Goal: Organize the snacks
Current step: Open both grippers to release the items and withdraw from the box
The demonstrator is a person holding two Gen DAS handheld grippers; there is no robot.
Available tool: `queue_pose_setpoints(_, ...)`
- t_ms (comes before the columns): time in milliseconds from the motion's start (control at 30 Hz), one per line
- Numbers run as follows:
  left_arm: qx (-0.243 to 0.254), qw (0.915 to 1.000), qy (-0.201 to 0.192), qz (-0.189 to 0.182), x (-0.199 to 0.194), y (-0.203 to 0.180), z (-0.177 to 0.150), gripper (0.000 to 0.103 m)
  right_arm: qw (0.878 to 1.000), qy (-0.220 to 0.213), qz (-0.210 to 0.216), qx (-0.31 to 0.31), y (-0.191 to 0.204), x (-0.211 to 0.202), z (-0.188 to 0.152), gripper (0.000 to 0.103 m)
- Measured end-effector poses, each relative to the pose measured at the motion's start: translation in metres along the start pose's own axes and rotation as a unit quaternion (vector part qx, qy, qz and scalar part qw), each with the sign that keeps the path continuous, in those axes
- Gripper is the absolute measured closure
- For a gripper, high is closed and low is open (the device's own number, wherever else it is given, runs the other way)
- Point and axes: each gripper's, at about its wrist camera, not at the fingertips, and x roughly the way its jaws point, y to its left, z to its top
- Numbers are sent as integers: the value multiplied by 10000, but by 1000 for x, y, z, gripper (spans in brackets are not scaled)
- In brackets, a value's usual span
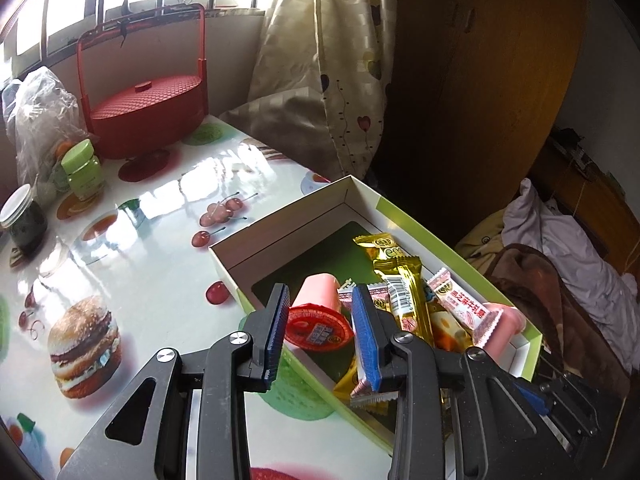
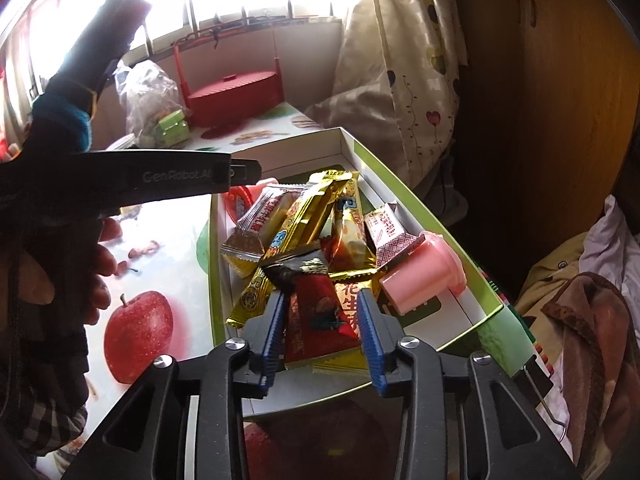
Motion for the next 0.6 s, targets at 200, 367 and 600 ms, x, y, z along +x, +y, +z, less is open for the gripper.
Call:
queue_pose_setpoints(200, -5, 9999, -113, 7, -19, -1, -7, 60, 10000, -53, -35, -2, 3, -7, -3, 57)
queue_pose_setpoints(367, 45, 9998, -179, 38, -37, -3, -20, 60, 9999, -114, -123, -5, 4, -16, -6, 57)
queue_pose_setpoints(600, 46, 10000, -45, -10, -58, -4, -52, 60, 9997, -156, -206, -22, 5, -31, -12, 56)
